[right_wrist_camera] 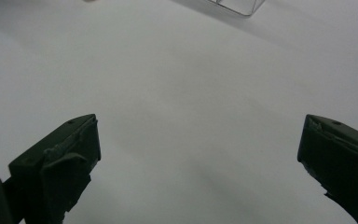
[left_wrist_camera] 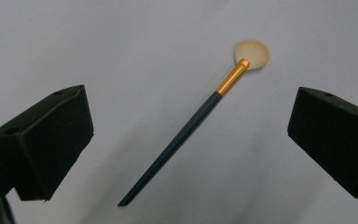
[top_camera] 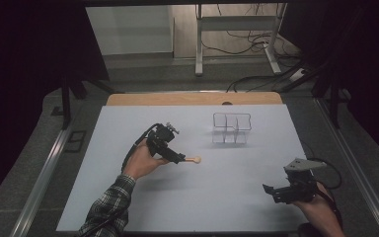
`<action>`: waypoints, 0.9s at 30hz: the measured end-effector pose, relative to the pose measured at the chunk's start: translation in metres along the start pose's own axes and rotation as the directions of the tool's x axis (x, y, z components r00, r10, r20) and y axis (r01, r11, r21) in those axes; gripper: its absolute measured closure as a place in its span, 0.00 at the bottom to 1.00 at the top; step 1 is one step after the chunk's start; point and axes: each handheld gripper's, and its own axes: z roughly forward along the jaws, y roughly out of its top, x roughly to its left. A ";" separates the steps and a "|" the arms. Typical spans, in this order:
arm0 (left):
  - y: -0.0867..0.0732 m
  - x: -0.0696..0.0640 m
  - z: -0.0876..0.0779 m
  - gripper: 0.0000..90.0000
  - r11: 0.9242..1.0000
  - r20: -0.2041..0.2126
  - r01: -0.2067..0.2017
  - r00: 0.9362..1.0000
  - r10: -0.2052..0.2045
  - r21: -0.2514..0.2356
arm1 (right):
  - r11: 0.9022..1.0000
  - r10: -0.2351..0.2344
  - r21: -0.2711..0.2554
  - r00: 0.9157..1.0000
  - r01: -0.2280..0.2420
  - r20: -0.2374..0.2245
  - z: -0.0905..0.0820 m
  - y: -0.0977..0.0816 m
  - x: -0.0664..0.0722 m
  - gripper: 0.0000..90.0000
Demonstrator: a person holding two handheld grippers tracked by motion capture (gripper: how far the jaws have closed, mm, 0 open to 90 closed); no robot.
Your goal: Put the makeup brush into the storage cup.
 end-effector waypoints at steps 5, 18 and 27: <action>0.005 -0.001 0.003 0.01 1.000 -0.004 -0.010 1.000 0.010 0.008 | 1.000 -0.001 0.004 1.000 0.001 -0.001 0.000 0.000 0.000 0.00; 0.004 0.000 0.014 0.03 0.999 -0.016 -0.024 1.000 0.024 0.041 | 1.000 -0.011 0.009 1.000 0.011 -0.005 0.001 0.000 0.000 0.00; 0.000 0.002 0.025 0.02 0.998 -0.004 -0.024 1.000 0.024 0.059 | 1.000 -0.010 0.010 1.000 0.010 -0.008 0.001 0.000 0.000 0.00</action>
